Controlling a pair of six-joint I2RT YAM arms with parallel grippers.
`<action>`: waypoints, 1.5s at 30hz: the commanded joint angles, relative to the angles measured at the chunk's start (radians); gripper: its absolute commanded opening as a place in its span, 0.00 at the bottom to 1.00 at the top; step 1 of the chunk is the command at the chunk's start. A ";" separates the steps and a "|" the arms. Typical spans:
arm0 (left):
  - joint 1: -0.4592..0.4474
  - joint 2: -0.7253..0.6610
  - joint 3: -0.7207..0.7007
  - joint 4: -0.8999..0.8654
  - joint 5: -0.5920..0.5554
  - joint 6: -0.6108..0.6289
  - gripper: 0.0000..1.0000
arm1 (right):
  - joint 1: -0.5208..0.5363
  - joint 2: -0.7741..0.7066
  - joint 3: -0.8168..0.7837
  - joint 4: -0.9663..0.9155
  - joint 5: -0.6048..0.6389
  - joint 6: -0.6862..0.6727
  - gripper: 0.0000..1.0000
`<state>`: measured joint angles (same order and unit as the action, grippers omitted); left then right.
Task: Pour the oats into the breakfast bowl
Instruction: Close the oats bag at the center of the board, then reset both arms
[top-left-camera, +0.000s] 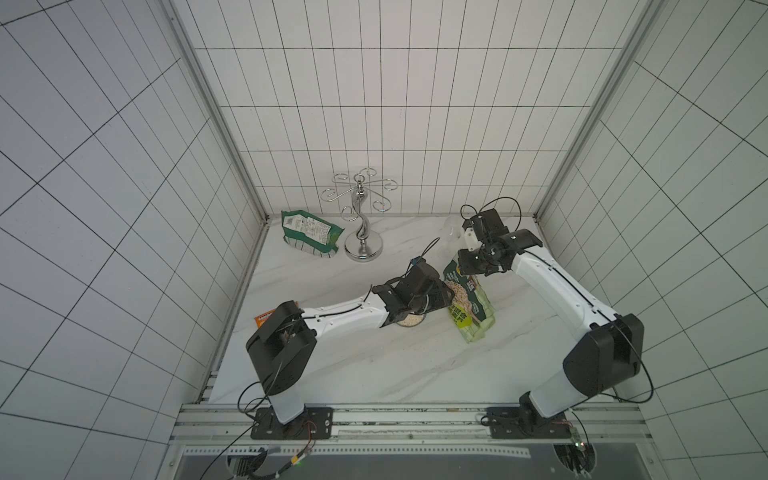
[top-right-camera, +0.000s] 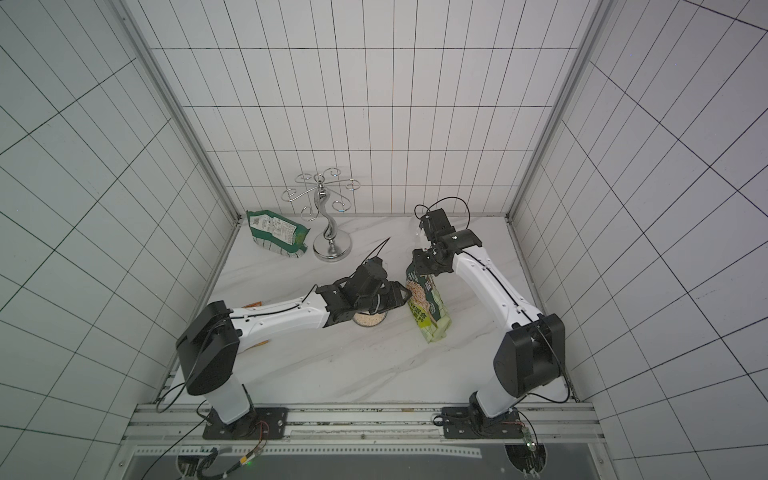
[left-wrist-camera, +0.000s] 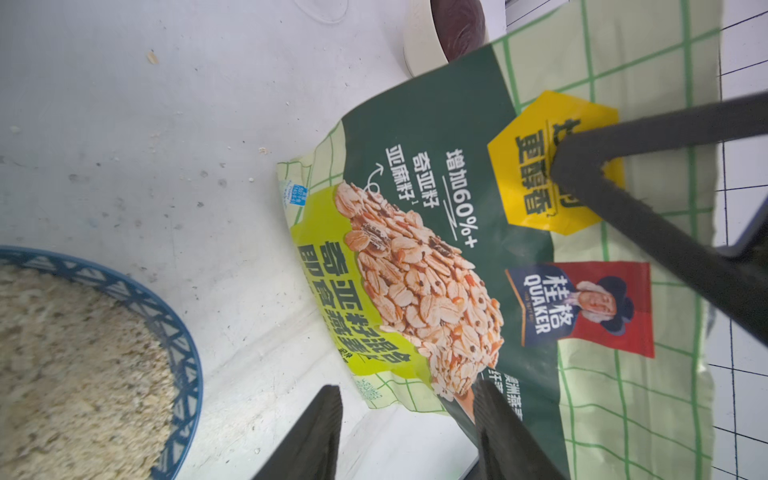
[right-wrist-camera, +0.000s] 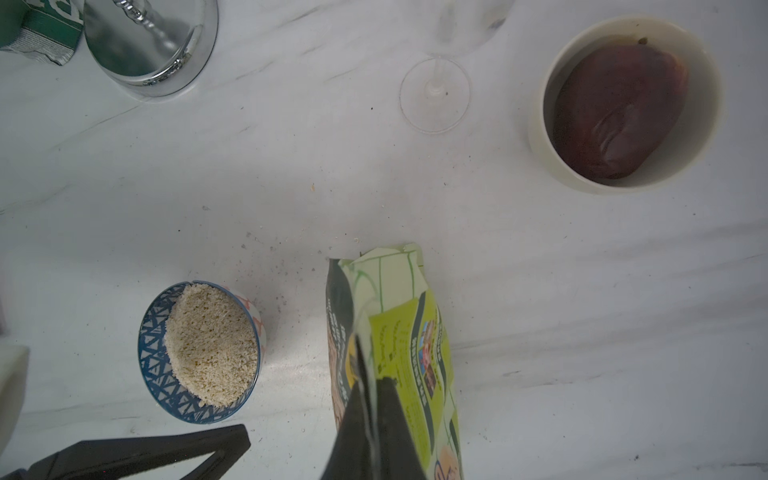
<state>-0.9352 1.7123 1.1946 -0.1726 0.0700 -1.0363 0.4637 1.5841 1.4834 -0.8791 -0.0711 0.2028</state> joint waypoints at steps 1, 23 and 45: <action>-0.005 -0.066 -0.036 0.016 -0.055 0.029 0.59 | -0.019 0.010 0.027 0.039 -0.039 0.005 0.15; 0.117 -0.579 -0.211 -0.261 -0.769 0.484 0.99 | -0.015 -0.410 -0.351 0.449 0.165 0.057 0.99; 0.896 -0.478 -0.696 0.499 -0.503 0.786 0.99 | -0.350 -0.413 -1.120 1.479 0.536 -0.128 0.99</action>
<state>-0.0452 1.1919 0.5076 0.1677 -0.4622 -0.3199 0.1284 1.1137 0.3714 0.4297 0.5076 0.1059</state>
